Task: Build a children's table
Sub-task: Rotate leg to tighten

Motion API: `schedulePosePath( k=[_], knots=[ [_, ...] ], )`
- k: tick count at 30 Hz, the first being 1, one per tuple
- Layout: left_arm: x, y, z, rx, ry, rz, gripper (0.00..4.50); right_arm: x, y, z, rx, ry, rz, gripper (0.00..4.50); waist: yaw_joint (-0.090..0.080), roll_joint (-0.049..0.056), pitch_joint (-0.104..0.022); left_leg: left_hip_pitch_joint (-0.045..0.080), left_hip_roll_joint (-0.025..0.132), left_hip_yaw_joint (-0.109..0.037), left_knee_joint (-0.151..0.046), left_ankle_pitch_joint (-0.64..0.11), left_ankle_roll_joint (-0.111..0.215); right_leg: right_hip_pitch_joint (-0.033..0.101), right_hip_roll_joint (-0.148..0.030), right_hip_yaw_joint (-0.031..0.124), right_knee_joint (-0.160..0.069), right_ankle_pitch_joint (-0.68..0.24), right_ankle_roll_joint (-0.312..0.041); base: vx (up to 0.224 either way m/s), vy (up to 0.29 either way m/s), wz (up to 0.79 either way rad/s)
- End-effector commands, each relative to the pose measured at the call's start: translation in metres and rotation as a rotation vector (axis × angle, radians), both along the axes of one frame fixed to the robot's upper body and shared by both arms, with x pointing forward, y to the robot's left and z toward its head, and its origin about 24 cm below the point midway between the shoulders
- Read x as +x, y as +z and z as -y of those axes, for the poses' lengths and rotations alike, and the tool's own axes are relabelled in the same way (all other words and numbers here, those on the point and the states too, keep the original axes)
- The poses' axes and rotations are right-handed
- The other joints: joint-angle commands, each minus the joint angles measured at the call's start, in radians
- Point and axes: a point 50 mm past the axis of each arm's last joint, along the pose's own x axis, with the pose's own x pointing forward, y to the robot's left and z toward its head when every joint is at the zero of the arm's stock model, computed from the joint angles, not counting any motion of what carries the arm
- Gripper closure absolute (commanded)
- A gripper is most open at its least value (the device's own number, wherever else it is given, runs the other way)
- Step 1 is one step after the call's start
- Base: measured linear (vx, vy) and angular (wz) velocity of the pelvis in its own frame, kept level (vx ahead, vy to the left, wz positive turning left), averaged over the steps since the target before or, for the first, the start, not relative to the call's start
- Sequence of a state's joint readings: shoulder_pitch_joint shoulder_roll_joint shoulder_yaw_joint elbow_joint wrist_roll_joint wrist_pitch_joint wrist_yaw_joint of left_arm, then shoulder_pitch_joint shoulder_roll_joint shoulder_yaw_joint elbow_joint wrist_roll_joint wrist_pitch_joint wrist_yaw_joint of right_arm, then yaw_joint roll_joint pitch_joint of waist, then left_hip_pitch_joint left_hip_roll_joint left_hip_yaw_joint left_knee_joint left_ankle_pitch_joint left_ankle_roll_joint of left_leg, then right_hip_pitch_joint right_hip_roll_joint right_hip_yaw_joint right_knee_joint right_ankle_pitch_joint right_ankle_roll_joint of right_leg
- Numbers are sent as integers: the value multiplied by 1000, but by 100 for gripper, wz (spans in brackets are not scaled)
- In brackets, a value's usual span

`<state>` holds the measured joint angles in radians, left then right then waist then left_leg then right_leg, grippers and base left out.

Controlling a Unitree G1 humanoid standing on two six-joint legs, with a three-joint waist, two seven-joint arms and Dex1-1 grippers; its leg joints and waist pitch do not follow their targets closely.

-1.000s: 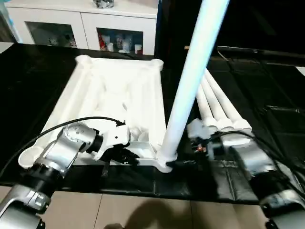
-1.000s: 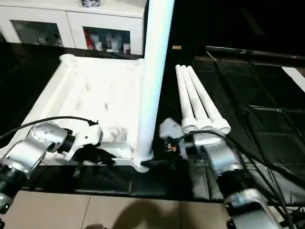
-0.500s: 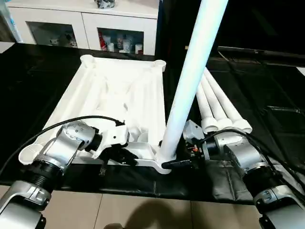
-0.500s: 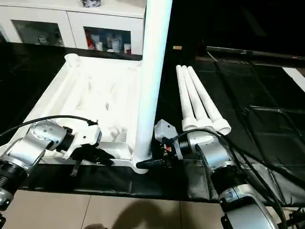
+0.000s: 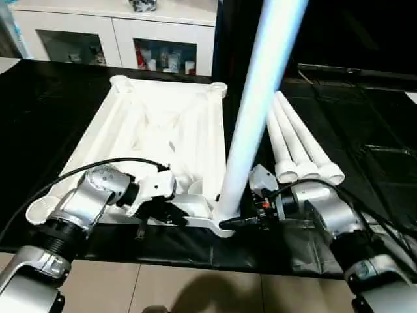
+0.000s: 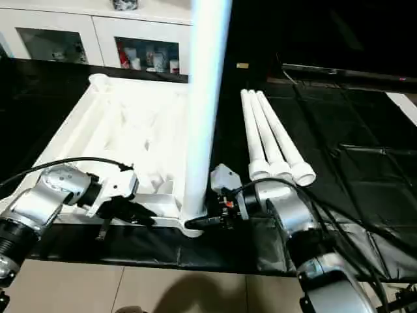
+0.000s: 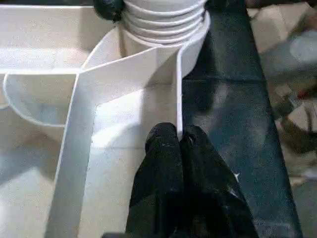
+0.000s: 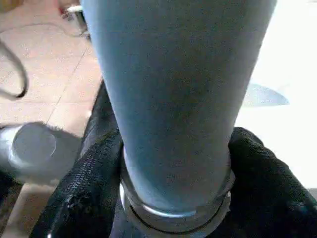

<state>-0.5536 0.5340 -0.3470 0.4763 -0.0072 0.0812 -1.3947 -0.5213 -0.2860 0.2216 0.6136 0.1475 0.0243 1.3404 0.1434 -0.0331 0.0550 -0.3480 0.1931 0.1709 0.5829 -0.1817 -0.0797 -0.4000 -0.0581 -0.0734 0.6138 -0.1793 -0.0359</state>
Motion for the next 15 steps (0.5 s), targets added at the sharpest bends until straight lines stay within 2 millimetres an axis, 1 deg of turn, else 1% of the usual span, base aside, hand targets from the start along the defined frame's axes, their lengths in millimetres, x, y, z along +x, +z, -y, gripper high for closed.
schedulePosePath(
  k=[1,2,3,4,5,6,7,8,9,10,11,12,13,14,15],
  knots=[
    [0,-8,9,-16,87,-9,450,2,3,-12,68,-76,1,178,-7,16,-60,10,45,-11,-72,-256,3,47,-88,55,-81,-305,-179,0,0,0],
    [2,-8,12,-44,144,-8,450,1,2,-16,91,-125,1,178,-11,15,-60,8,46,-14,-74,-262,-8,50,-92,55,-80,-332,-169,0,0,0],
    [3,-7,14,-61,176,-10,450,1,1,-18,105,-152,4,178,-12,16,-59,8,44,-15,-74,-266,-7,48,-92,53,-84,-354,-163,0,0,0],
    [5,-4,19,-92,235,-2,450,1,-3,-25,110,-206,-6,178,-14,15,-59,10,42,-15,-74,-276,-9,46,-92,53,-90,-385,-153,0,0,0],
    [6,-2,24,-116,284,5,450,1,-5,-32,117,-251,-16,178,-18,14,-60,7,43,-17,-76,-272,-14,49,-93,54,-87,-382,-151,0,0,0],
    [7,1,29,-148,343,8,450,2,-9,-40,112,-314,-40,178,-32,13,-57,3,43,-19,-79,-279,-23,49,-92,52,-89,-409,-144,0,0,0],
    [7,3,36,-180,403,5,450,5,-13,-51,103,-400,-70,178,-38,12,-57,2,42,-20,-79,-275,-25,49,-93,52,-89,-413,-143,0,0,0],
    [6,4,39,-186,431,9,450,7,-14,-55,103,-438,-87,178,-46,16,-57,1,38,-21,-77,-276,-24,47,-94,51,-93,-437,-137,0,0,0],
    [6,4,39,-186,431,9,450,7,-14,-55,103,-438,-87,178,-52,13,-58,0,37,-20,-77,-272,-23,49,-93,51,-94,-437,-134,0,0,0],
    [6,4,42,-189,457,15,450,8,-15,-59,104,-468,-94,178,-57,12,-58,-6,33,-21,-75,-260,-12,52,-91,49,-98,-445,-122,0,0,0],
    [6,5,46,-188,481,21,450,10,-15,-62,102,-505,-100,178,-60,13,-59,-3,36,-19,-74,-246,-8,49,-89,52,-95,-417,-126,0,0,0],
    [6,5,51,-185,512,39,450,13,-15,-64,94,-554,-101,178,-60,15,-59,-1,36,-19,-73,-248,-5,45,-88,52,-96,-410,-130,0,0,0],
    [6,6,56,-185,537,47,450,15,-15,-66,86,-591,-102,178,-64,11,-58,1,35,-15,-71,-246,0,43,-85,54,-97,-391,-137,0,0,0],
    [5,6,60,-185,551,48,450,17,-15,-67,79,-613,-103,178,-64,14,-59,0,36,-16,-72,-234,2,46,-85,53,-94,-368,-146,0,0,0],
    [3,7,65,-186,562,45,450,17,-15,-67,74,-635,-104,178,-64,13,-60,0,37,-15,-72,-229,3,46,-84,53,-93,-354,-147,0,0,0]
  ],
)
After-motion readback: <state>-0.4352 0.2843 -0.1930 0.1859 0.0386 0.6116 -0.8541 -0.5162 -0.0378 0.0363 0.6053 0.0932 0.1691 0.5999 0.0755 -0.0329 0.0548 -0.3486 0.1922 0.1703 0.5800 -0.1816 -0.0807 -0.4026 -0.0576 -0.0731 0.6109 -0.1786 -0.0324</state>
